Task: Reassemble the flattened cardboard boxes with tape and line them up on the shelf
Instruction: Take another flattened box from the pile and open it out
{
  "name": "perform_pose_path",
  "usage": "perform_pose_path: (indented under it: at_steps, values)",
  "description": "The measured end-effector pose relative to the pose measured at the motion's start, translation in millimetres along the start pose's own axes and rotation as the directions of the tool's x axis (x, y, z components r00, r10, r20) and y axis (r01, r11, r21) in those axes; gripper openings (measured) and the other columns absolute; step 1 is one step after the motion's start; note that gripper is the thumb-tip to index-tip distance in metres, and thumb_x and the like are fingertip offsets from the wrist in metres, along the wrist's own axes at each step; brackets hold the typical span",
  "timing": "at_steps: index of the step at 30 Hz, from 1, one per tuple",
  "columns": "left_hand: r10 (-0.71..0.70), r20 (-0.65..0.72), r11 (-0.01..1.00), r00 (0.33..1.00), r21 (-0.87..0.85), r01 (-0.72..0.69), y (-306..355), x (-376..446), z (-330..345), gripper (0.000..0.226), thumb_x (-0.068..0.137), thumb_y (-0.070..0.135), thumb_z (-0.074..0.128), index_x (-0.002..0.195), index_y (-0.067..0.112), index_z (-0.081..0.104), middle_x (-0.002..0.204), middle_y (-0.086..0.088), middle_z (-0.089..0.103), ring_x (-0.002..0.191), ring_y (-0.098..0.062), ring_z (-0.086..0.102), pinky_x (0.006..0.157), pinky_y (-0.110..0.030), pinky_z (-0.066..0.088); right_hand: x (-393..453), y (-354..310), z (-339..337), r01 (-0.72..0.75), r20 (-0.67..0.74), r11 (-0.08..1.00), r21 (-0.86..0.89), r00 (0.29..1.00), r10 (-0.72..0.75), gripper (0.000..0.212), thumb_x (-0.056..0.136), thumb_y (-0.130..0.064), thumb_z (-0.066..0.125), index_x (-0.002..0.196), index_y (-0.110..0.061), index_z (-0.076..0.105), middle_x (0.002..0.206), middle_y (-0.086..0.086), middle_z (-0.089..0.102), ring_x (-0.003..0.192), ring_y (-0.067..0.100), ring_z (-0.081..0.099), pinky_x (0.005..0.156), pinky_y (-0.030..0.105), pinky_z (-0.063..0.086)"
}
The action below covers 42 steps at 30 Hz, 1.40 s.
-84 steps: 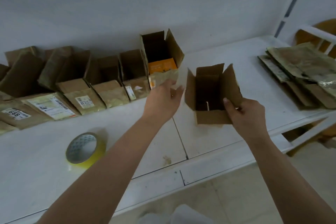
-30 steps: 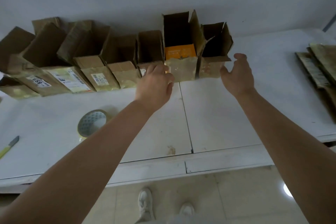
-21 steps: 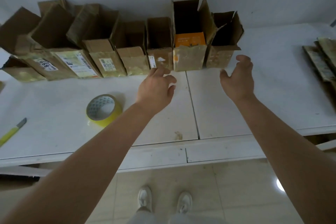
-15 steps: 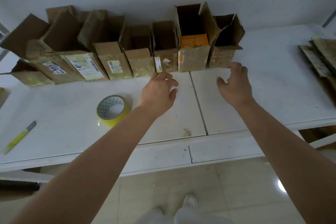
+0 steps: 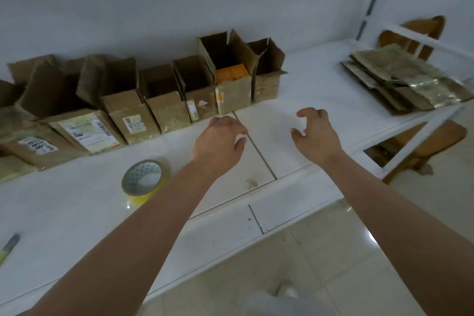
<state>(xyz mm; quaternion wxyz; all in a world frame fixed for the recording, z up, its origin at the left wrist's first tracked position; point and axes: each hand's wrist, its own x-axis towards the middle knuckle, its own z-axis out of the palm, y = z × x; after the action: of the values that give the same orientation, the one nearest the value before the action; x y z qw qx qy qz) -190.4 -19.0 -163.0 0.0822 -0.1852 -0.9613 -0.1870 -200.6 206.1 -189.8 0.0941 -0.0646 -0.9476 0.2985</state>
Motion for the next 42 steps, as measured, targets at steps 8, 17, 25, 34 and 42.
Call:
perform_pose_path:
  at_steps: [8, 17, 25, 34, 42]
  values:
    - [0.201, 0.048, 0.979, 0.978, -0.041, -0.199, 83.1, 56.9, 41.6, 0.027, 0.098, 0.026, 0.054, 0.123, 0.022, 0.065, 0.132, 0.002, 0.056, 0.122, -0.017, 0.045, 0.092, -0.028, 0.043, 8.3, 74.2, -56.1, -0.128, -0.09, 0.992, -0.011, 0.988, 0.126, 0.042, 0.095, -0.026, 0.058, 0.134, -0.015, 0.046, 0.136, 0.01, 0.039, 0.096, 0.027, 0.063, 0.079, 0.032, 0.047]
    - [0.266, 0.089, 0.96, 0.96, -0.11, -0.256, 220.5, 163.9, 123.8, 0.028, 0.098, 0.025, 0.053, 0.123, 0.02, 0.065, 0.132, 0.001, 0.055, 0.124, -0.018, 0.043, 0.094, -0.032, 0.044, 64.6, 215.9, -149.4, -0.226, -0.121, 0.973, -0.036, 0.968, 0.221, 0.039, 0.095, -0.025, 0.057, 0.132, -0.014, 0.048, 0.134, 0.01, 0.042, 0.102, 0.029, 0.059, 0.087, 0.041, 0.05]
    - [0.236, 0.166, 0.97, 0.957, -0.106, -0.221, 294.6, 217.7, 175.8, 0.029, 0.099, 0.025, 0.051, 0.124, 0.02, 0.064, 0.132, 0.002, 0.054, 0.124, -0.015, 0.041, 0.094, -0.03, 0.043, 122.2, 313.2, -190.1, -0.191, -0.088, 0.931, -0.31, 0.981, 0.172, 0.044, 0.09, -0.021, 0.064, 0.131, -0.013, 0.048, 0.133, 0.014, 0.047, 0.123, 0.034, 0.045, 0.095, 0.041, 0.042]
    - [0.175, 0.39, 0.973, 0.904, 0.072, -0.22, 311.4, 259.4, 220.8, 0.039, 0.102, 0.023, 0.045, 0.138, 0.01, 0.046, 0.145, -0.011, 0.041, 0.132, -0.027, 0.035, 0.103, -0.042, 0.04, 176.2, 359.4, -170.7, 0.045, 0.197, 0.773, -0.633, 0.975, 0.104, 0.09, 0.093, -0.025, 0.062, 0.155, -0.03, -0.003, 0.164, 0.004, -0.009, 0.148, 0.033, -0.018, 0.12, 0.048, 0.001]
    - [0.155, 0.555, 0.952, 0.817, 0.138, -0.275, 300.0, 269.1, 254.1, 0.043, 0.103, 0.017, 0.04, 0.145, 0.006, 0.037, 0.157, -0.015, 0.026, 0.143, -0.03, 0.025, 0.112, -0.045, 0.031, 190.6, 388.7, -186.7, 0.172, 0.313, 0.843, -0.51, 0.95, -0.004, 0.068, 0.1, -0.031, 0.047, 0.155, -0.033, 0.008, 0.164, -0.006, 0.009, 0.151, 0.023, 0.006, 0.12, 0.042, 0.009]
